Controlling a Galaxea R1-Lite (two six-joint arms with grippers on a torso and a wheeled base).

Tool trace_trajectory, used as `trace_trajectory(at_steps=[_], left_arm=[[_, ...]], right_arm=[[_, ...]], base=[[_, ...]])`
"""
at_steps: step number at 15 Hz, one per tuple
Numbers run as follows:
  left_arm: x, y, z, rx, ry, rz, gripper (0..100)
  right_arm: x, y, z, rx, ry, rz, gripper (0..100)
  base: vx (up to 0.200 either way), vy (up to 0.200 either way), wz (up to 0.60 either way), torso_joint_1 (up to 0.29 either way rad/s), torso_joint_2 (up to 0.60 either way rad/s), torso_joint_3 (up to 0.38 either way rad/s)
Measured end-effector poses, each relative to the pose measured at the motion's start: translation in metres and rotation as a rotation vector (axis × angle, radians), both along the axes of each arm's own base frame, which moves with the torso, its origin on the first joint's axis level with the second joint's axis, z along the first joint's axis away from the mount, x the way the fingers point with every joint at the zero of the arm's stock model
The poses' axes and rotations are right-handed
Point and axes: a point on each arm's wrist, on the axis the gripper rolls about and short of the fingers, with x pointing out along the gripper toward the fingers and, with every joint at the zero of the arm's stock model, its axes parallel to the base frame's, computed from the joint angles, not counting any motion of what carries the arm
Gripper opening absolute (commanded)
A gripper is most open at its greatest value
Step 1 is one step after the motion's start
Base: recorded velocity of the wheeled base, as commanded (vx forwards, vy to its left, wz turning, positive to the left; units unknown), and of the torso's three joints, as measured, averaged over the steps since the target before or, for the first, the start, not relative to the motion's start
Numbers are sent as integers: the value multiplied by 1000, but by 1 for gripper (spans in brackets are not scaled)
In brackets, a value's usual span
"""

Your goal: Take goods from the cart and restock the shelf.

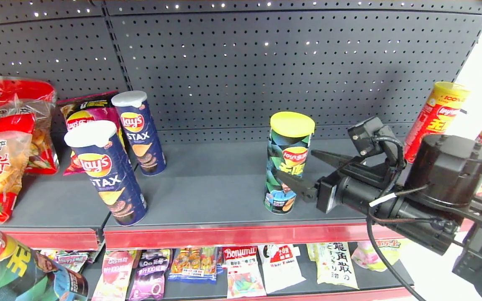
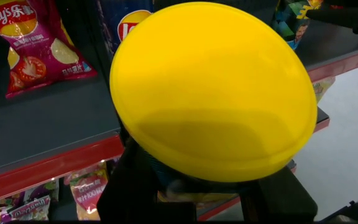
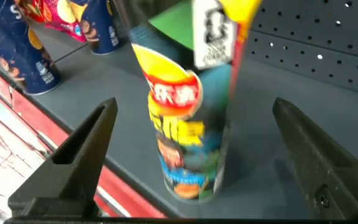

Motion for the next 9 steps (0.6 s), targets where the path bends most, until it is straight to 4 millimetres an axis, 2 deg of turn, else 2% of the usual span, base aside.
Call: trace_trajectory(at_steps=[4, 9], left_arm=[[3, -1, 1, 3, 9, -13, 0], [9, -3, 3, 15, 0, -25, 0]], right_arm=[[-23, -17, -4, -9, 16, 7, 100], [-67, -54, -20, -47, 52, -8, 100]], base=[[0, 0, 0, 0, 0, 0], [0, 0, 0, 0, 0, 0]])
